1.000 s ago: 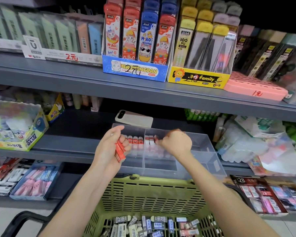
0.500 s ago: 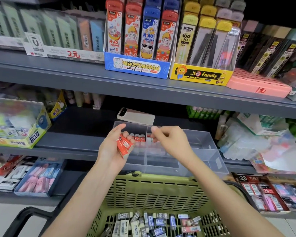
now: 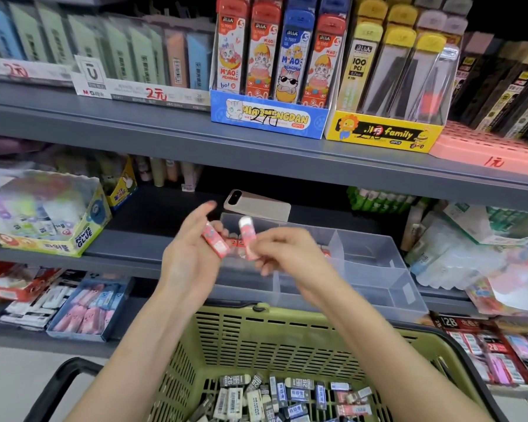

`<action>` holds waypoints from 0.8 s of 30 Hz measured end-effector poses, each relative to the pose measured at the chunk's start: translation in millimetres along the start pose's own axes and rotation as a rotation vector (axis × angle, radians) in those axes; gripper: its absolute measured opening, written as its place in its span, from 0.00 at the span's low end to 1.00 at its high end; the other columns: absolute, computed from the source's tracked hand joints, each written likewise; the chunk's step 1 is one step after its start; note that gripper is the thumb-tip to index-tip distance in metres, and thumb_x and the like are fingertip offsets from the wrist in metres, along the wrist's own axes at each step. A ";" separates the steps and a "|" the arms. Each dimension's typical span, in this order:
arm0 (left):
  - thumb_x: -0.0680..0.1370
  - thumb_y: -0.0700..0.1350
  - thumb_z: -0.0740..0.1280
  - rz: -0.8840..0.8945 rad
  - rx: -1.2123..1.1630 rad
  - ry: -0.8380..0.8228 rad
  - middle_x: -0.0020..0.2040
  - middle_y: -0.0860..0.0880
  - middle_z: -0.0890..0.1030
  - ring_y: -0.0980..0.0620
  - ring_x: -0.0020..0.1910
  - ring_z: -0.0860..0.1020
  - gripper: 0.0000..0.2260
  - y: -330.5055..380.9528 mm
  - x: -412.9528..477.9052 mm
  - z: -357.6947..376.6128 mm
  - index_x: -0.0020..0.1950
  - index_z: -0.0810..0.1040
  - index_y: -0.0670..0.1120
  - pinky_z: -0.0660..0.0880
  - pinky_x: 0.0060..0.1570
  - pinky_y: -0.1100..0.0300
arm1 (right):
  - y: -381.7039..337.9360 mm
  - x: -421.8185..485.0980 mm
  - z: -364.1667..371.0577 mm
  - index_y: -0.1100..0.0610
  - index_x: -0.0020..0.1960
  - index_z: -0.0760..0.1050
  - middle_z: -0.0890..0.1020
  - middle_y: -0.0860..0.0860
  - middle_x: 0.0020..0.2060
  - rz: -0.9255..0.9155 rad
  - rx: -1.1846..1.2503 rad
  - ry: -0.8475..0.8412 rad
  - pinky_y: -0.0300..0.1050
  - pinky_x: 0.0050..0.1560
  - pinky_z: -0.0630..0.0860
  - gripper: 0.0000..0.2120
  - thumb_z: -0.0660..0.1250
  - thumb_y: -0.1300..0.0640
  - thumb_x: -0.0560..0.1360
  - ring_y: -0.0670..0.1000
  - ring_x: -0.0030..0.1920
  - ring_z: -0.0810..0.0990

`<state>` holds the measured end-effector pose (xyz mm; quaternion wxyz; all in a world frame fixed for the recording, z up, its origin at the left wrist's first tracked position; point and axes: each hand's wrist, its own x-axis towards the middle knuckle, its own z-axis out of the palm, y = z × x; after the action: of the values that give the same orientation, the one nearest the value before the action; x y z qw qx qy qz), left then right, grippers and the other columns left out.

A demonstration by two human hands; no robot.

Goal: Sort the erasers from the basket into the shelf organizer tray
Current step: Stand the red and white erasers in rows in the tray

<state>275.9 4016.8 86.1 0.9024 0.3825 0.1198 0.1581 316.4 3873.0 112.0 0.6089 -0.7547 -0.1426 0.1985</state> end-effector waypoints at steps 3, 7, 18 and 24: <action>0.83 0.38 0.53 0.088 -0.055 0.111 0.36 0.46 0.80 0.50 0.39 0.81 0.12 14.7 5.3 -21.9 0.63 0.71 0.45 0.78 0.41 0.57 | -5.0 18.8 -16.2 0.63 0.40 0.80 0.79 0.53 0.29 0.029 0.045 0.106 0.35 0.27 0.72 0.05 0.66 0.69 0.72 0.46 0.26 0.74; 0.83 0.40 0.56 0.092 -0.070 0.109 0.52 0.37 0.80 0.44 0.49 0.83 0.06 18.0 6.2 -41.0 0.51 0.71 0.41 0.80 0.42 0.57 | -3.5 48.6 -3.4 0.71 0.47 0.79 0.77 0.57 0.31 0.137 -0.098 0.098 0.36 0.24 0.69 0.07 0.69 0.68 0.71 0.48 0.26 0.71; 0.69 0.49 0.69 0.101 0.085 0.110 0.41 0.52 0.83 0.58 0.42 0.81 0.12 6.1 5.1 -51.6 0.50 0.81 0.47 0.78 0.41 0.64 | 6.3 108.9 44.6 0.59 0.37 0.74 0.77 0.54 0.34 0.335 -0.672 0.025 0.43 0.35 0.72 0.09 0.73 0.58 0.69 0.52 0.32 0.75; 0.67 0.51 0.70 0.116 0.181 0.137 0.42 0.54 0.84 0.60 0.44 0.81 0.13 8.0 0.8 -49.8 0.50 0.82 0.49 0.77 0.39 0.67 | 0.9 90.6 32.4 0.64 0.48 0.81 0.83 0.57 0.45 0.190 -0.816 -0.007 0.48 0.48 0.78 0.13 0.71 0.54 0.72 0.55 0.46 0.81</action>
<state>258.3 4054.8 58.1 0.8431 0.4571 0.1728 0.2246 380.8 3942.1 93.9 0.2387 -0.9430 -0.1415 0.1835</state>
